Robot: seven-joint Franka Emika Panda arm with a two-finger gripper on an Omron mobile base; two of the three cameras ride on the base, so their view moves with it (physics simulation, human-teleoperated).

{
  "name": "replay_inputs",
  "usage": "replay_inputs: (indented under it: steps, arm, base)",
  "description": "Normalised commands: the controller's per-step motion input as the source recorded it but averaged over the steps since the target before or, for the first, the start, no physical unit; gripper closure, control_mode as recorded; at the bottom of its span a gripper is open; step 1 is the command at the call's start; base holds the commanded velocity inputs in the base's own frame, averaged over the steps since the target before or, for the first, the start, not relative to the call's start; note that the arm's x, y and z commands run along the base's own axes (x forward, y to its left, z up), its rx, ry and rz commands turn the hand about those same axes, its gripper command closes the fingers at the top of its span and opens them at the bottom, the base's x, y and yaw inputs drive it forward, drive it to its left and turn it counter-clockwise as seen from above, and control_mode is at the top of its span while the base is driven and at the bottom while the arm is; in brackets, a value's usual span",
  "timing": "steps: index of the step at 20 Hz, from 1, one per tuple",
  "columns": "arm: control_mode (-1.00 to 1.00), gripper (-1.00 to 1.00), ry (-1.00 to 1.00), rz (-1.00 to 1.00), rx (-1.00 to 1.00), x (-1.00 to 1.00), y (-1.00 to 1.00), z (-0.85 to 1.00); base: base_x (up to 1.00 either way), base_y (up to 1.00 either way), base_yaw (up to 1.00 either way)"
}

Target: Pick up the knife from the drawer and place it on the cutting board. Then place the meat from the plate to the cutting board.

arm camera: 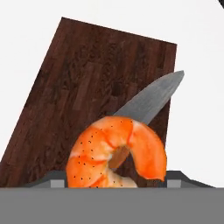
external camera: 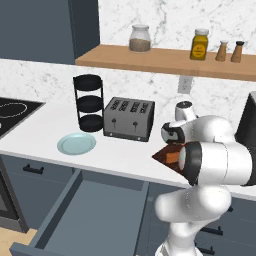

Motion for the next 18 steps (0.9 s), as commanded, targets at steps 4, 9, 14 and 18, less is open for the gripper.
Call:
replay_inputs:
  steps: [4,9,14,18]
  arm:
    - [-1.00,1.00,0.00,0.00,-0.02,0.33,-0.18,-0.37]
    - [-1.00,1.00,0.01,0.00,0.00,0.32,-0.23,-0.18]
    - [-1.00,1.00,0.00,0.00,0.00,0.41,-0.17,-0.23]
    - [-1.00,1.00,0.00,0.00,-0.01,0.28,-0.09,-0.29]
  base:
    - [0.00,0.00,0.00]
    - [0.00,0.00,0.00]
    - [0.00,0.00,0.00]
    - [0.00,0.00,0.00]
